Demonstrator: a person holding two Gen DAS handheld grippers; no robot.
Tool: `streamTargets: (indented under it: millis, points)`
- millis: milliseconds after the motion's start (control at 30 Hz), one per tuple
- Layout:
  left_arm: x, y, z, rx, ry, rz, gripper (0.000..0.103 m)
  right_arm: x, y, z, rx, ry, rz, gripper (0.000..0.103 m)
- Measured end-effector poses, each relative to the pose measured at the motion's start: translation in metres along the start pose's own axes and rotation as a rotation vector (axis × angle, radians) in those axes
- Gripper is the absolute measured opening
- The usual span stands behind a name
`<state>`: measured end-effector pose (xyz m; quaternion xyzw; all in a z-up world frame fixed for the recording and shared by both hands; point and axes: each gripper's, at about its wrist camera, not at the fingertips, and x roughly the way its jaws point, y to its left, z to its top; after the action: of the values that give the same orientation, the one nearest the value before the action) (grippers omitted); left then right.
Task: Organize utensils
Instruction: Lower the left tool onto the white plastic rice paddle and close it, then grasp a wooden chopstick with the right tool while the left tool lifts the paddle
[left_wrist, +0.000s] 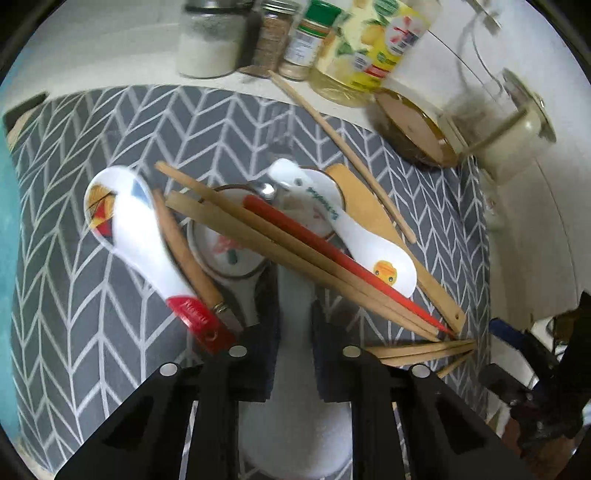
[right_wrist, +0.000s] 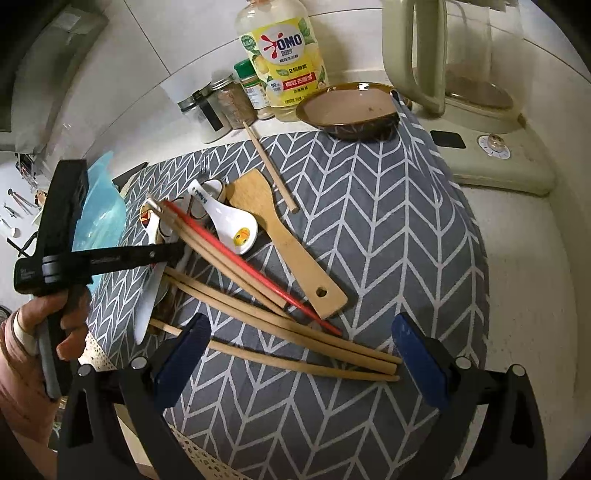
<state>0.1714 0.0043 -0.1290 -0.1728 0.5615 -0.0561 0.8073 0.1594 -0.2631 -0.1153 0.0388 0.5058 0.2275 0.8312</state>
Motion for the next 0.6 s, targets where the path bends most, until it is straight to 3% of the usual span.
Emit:
streamTargets:
  millis: [167, 233, 300, 467, 600]
  points:
    - [-0.037, -0.008, -0.007, 0.015, -0.040, -0.036, 0.017, 0.004, 0.011, 0.010, -0.047, -0.041, 0.048, 0.094]
    - [-0.040, -0.004, -0.013, 0.013, -0.034, -0.026, 0.017, 0.013, 0.020, 0.015, -0.101, -0.055, 0.076, 0.077]
    - [-0.047, 0.003, -0.016, -0.010, -0.048, -0.050, 0.017, 0.025, 0.030, 0.019, -0.170, -0.043, 0.112, 0.043]
    - [-0.046, 0.011, -0.009, -0.014, -0.061, -0.018, 0.017, 0.044, 0.053, 0.035, -0.346, -0.042, 0.194, 0.038]
    - [-0.047, 0.010, -0.006, -0.016, -0.068, -0.030, 0.017, 0.053, 0.049, 0.067, -0.335, -0.070, 0.110, 0.036]
